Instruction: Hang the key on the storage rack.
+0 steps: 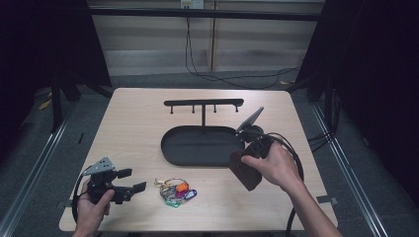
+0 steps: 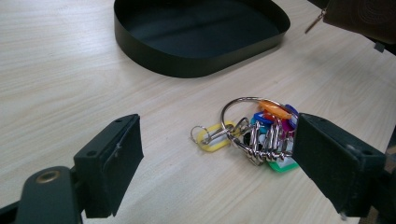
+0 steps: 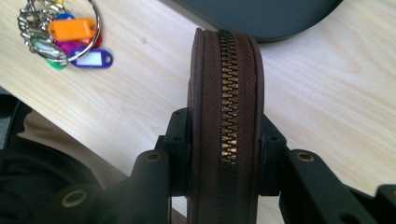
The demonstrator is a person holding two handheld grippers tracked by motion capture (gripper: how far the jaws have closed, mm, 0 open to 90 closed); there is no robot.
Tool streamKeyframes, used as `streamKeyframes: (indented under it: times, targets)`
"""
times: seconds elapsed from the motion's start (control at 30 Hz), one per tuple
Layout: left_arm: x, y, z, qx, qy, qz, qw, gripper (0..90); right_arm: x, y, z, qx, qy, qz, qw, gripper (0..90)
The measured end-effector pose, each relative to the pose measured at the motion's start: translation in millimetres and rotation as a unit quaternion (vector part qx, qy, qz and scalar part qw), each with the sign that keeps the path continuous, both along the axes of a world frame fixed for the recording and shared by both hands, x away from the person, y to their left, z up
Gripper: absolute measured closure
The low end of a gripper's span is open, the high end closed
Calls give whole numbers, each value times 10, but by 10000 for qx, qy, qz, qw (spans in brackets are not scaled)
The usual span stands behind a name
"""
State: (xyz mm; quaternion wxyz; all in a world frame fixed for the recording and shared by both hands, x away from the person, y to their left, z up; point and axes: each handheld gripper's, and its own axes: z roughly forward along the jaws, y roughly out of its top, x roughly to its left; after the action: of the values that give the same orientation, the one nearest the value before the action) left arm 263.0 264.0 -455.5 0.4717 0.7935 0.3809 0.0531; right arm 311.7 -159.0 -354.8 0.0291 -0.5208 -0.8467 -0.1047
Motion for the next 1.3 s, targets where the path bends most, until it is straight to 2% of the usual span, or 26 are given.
streamKeyframes:
  times: [0.03,0.23,0.5,0.67,0.97,1.3]
  targets:
    - [1,1,0,29,-11,-13,10000,162,13,0,10,-57,7,-11,10000,652]
    - [2,3,-1,29,18,13,10000,162,80,7,96,-32,-22,-58,10000,652]
    - [6,-2,-15,97,63,-20,9999,164,183,67,206,-44,-199,-3,9998,652]
    - [7,-2,-15,104,78,-31,9999,165,276,94,264,-32,-213,-37,9998,652]
    - [5,-7,-15,108,74,-35,9999,166,437,104,233,35,-197,-214,9996,652]
    - [2,-1,-16,111,70,-20,9999,167,651,60,182,336,-189,-547,9978,653]
